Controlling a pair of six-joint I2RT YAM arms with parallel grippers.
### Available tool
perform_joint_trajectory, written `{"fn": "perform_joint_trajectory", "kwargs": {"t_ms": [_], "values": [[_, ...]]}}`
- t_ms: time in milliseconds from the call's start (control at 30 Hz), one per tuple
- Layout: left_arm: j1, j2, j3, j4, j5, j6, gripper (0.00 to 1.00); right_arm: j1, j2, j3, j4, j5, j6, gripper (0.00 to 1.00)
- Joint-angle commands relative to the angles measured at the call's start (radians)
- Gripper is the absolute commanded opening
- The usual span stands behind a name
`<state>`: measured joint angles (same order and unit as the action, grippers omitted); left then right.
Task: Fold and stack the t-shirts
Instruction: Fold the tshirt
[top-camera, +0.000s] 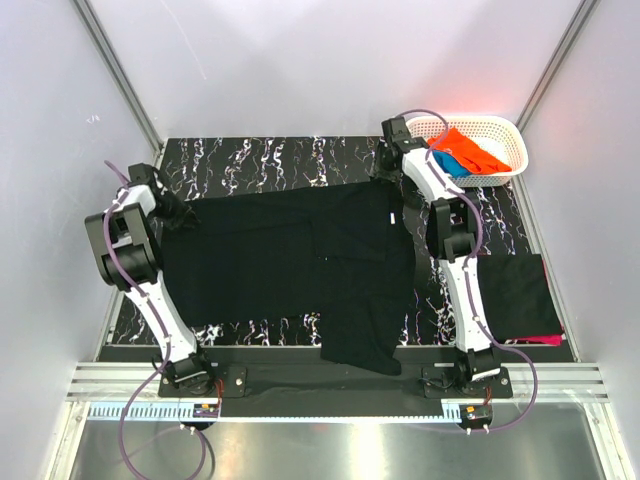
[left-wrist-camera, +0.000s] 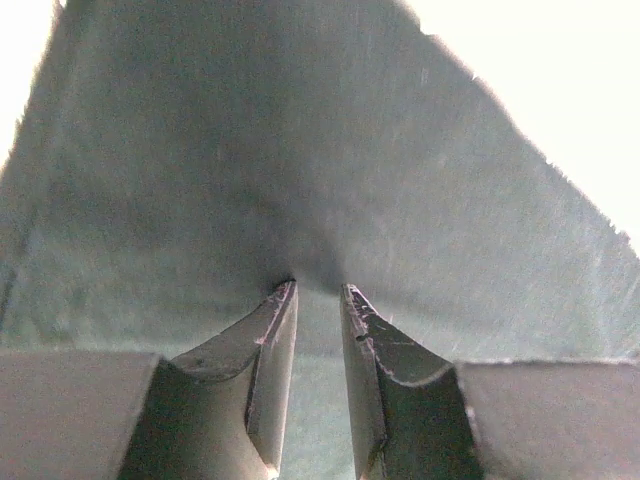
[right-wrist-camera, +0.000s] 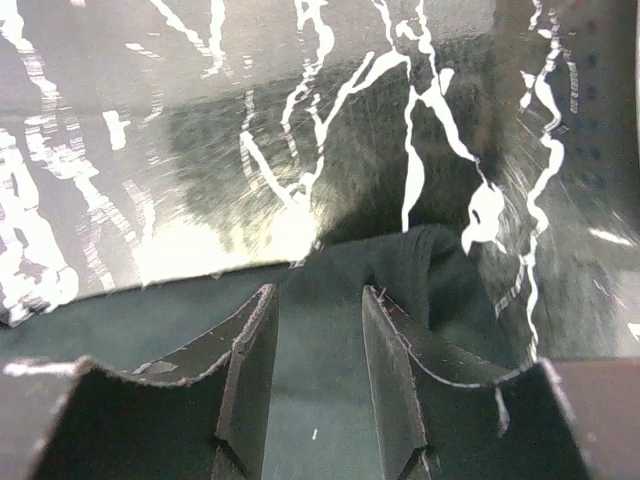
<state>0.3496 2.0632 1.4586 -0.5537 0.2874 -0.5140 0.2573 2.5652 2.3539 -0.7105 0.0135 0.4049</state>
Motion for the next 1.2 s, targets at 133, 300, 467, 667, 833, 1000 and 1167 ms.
{"fn": "perform_joint_trajectory", "kwargs": {"t_ms": [133,300,467,667,833,1000,1167], "values": [[0.028,0.121,0.170,0.034,0.056,-0.007,0.30,-0.004,0.134,0.149,-0.096,0.062,-0.031,0.47],[0.042,0.207,0.270,0.035,0.105,-0.023,0.30,-0.026,0.197,0.266,-0.101,0.074,-0.031,0.48],[0.043,0.275,0.396,0.032,0.168,-0.008,0.30,-0.027,0.308,0.459,-0.054,0.003,-0.069,0.48],[0.040,0.158,0.402,0.023,0.112,0.042,0.31,-0.017,0.239,0.439,0.051,-0.010,-0.049,0.52],[0.017,-0.053,0.159,0.073,0.102,0.019,0.35,0.007,0.042,0.311,0.037,0.008,-0.037,0.58],[-0.052,-0.342,-0.135,0.127,0.094,0.005,0.40,0.019,-0.202,0.084,-0.020,-0.001,0.046,0.69],[-0.170,-0.636,-0.349,0.112,0.095,0.034,0.52,0.043,-0.391,-0.182,-0.056,-0.082,0.070,1.00]]}}
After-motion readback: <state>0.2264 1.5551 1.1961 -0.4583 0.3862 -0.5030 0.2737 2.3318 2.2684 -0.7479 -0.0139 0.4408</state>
